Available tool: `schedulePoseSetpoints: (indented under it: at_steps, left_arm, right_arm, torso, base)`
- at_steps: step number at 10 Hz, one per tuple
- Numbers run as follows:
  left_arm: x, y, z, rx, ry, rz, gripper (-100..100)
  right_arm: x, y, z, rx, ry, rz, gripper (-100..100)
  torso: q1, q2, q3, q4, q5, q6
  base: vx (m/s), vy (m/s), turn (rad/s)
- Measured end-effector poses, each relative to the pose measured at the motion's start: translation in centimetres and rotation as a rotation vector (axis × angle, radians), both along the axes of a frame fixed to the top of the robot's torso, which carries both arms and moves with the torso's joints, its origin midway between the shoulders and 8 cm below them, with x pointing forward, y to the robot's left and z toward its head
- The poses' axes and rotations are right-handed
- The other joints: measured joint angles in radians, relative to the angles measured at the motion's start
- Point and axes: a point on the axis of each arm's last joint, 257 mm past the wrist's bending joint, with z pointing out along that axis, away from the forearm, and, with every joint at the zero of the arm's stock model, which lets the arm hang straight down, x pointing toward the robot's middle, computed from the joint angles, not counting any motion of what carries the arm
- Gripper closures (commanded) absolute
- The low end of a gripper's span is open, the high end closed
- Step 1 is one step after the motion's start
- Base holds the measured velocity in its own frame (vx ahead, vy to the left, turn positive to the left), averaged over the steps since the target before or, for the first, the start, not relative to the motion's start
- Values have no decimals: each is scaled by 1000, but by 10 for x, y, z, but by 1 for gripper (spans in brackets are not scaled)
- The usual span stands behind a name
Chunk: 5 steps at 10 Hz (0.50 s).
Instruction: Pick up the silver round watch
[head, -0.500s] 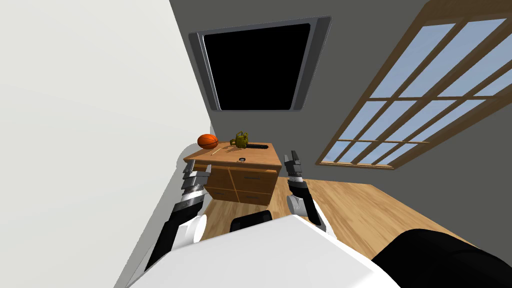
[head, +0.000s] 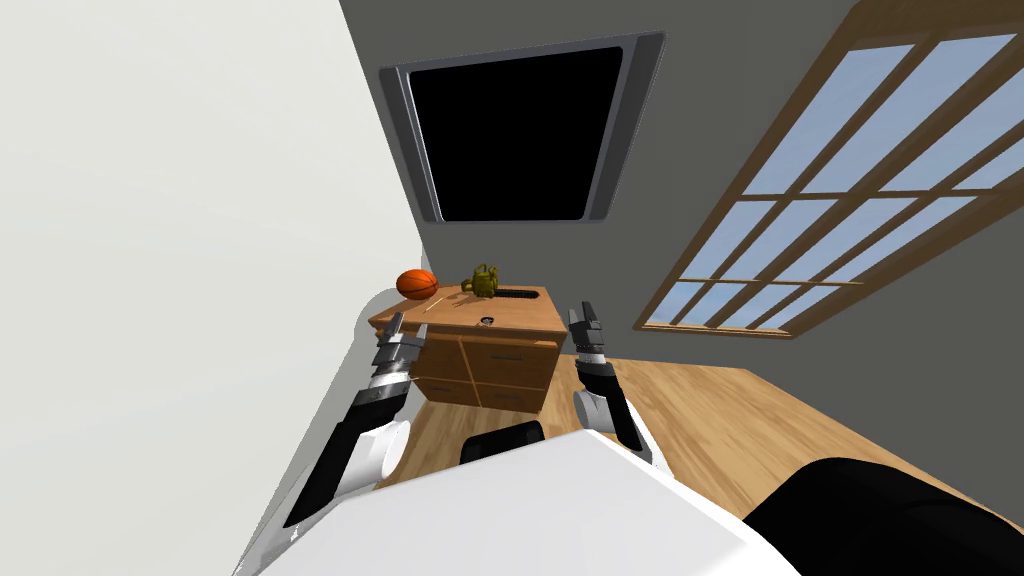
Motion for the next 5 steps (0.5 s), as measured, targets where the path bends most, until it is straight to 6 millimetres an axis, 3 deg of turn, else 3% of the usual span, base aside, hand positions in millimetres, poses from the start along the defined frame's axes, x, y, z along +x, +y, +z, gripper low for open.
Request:
schedulePoseSetpoints:
  at_steps: [5]
  left_arm:
    - [27, -12, -3, -9, 63, -64, -100]
  right_arm:
    - [0, 0, 0, 0, 0, 0, 0]
  torso:
    - [-2, 1, 1, 0, 0, 0]
  base:
    - [24, 37, -9]
